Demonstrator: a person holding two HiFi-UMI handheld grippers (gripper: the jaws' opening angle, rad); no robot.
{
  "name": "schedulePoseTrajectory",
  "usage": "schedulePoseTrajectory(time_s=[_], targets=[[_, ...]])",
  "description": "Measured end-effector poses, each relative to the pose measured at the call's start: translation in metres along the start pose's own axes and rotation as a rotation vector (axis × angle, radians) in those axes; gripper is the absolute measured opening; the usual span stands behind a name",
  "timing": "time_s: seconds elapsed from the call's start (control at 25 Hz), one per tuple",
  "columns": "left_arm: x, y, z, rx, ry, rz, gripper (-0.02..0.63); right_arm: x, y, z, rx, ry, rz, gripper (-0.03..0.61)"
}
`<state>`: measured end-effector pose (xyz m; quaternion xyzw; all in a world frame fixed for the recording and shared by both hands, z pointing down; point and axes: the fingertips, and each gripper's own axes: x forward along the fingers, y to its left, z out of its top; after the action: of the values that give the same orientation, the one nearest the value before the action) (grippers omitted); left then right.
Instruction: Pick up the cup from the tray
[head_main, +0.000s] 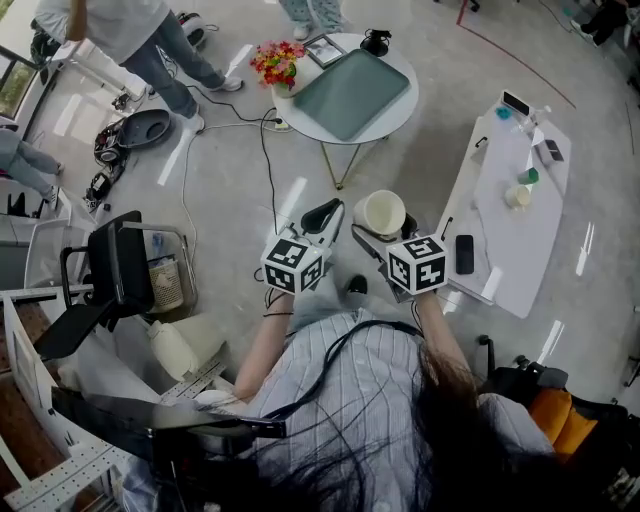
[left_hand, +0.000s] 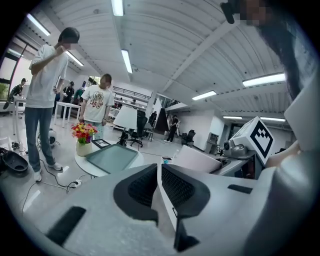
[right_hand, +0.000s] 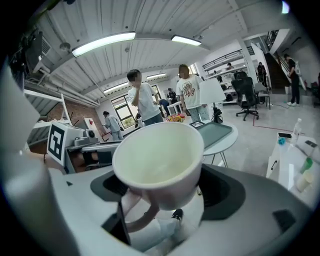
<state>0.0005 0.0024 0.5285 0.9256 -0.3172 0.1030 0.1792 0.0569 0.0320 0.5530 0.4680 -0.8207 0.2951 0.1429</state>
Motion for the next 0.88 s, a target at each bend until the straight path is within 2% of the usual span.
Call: schedulePoseTrajectory(time_s=[0.36, 0.88], targets=[[-0.012, -0.023, -0.010, 0.021, -0.006, 0.023, 0.017, -0.034, 0.009, -0.030, -0.013, 0.006, 0.013, 0.410], [-0.007, -0.034, -0.016, 0.021, 0.013, 0.021, 0.017, -0.048, 0.009, -0.033, -0.047, 0.005, 0.018, 0.410]])
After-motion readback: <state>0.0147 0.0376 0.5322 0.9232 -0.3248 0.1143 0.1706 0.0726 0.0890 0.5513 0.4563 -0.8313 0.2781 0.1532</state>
